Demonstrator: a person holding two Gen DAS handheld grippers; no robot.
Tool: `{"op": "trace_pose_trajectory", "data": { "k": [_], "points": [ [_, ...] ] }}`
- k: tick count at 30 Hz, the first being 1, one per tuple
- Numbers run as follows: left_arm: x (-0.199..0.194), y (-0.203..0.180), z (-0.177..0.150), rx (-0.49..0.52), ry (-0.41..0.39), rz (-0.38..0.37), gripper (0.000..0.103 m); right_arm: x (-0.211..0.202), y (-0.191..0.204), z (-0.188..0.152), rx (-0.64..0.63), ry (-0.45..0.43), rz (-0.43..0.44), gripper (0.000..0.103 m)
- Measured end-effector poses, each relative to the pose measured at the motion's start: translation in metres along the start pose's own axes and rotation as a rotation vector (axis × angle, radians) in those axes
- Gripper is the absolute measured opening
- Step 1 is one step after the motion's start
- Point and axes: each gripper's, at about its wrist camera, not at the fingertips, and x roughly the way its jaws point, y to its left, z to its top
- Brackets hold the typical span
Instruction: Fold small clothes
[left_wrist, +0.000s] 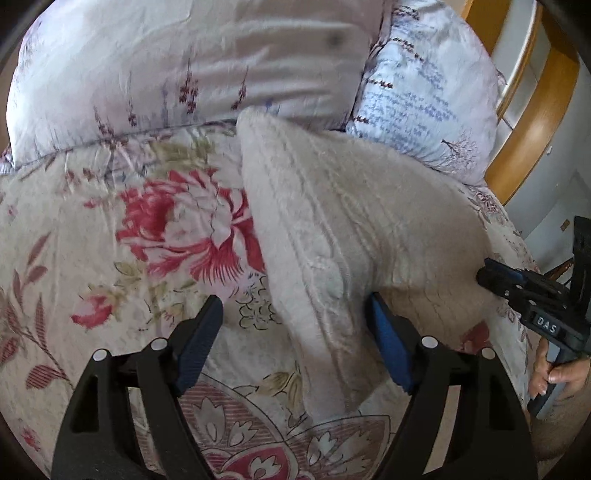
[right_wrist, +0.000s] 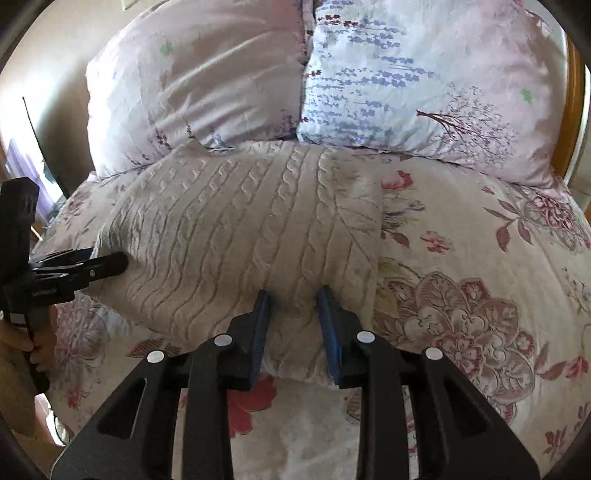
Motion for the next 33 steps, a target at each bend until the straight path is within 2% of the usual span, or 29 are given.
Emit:
{"op": "trace_pose_trajectory", "data": {
  "k": [5,7,9,10,11,13,14,15,17,20,22,24,28,33],
  "points": [
    [0.001,-0.005,-0.001,0.018,-0.008,0.035,0.081,-0.003,0.003,-0.004,0.002,-0.037,-0.025,0.029],
    [-0.008,-0.005,-0.003,0.004,-0.023,0.022,0.08,-0.012,0.001,-0.005,0.029,-0.057,-0.01,0.036],
    [-0.018,-0.006,-0.008,0.002,-0.043,0.025,0.081,-0.025,-0.001,-0.006,0.041,-0.089,-0.008,0.068],
    [-0.021,-0.006,-0.01,0.001,-0.049,0.031,0.084,-0.033,0.0,-0.007,0.037,-0.119,-0.03,0.076],
    [-0.026,-0.007,-0.013,-0.004,-0.056,0.04,0.087,-0.04,0.001,-0.009,0.022,-0.148,-0.06,0.083],
    [-0.031,-0.009,-0.016,-0.013,-0.06,0.053,0.091,-0.049,0.003,-0.01,0.006,-0.176,-0.09,0.086],
    [-0.035,-0.011,-0.019,-0.025,-0.063,0.086,0.101,-0.052,0.002,-0.011,0.011,-0.182,-0.1,0.093],
    [-0.039,-0.012,-0.021,-0.029,-0.072,0.103,0.101,-0.055,0.001,-0.011,0.019,-0.185,-0.11,0.098],
    [-0.044,-0.017,-0.025,-0.025,-0.085,0.099,0.101,-0.059,0.0,-0.014,0.034,-0.199,-0.142,0.102],
    [-0.046,-0.025,-0.033,-0.03,-0.066,0.104,0.101,-0.062,0.004,-0.02,0.027,-0.215,-0.217,0.102],
    [-0.043,-0.031,-0.037,-0.022,-0.048,0.127,0.101,-0.058,0.008,-0.025,0.018,-0.186,-0.235,0.102],
    [-0.04,-0.038,-0.042,-0.007,-0.03,0.16,0.101,-0.051,0.011,-0.029,0.019,-0.14,-0.196,0.102],
    [-0.032,-0.049,-0.048,0.028,0.003,0.223,0.101,-0.045,0.017,-0.036,0.044,-0.115,-0.15,0.102],
    [-0.025,-0.056,-0.051,0.043,0.022,0.247,0.101,-0.034,0.026,-0.043,0.031,-0.077,-0.167,0.102]
  ]
}}
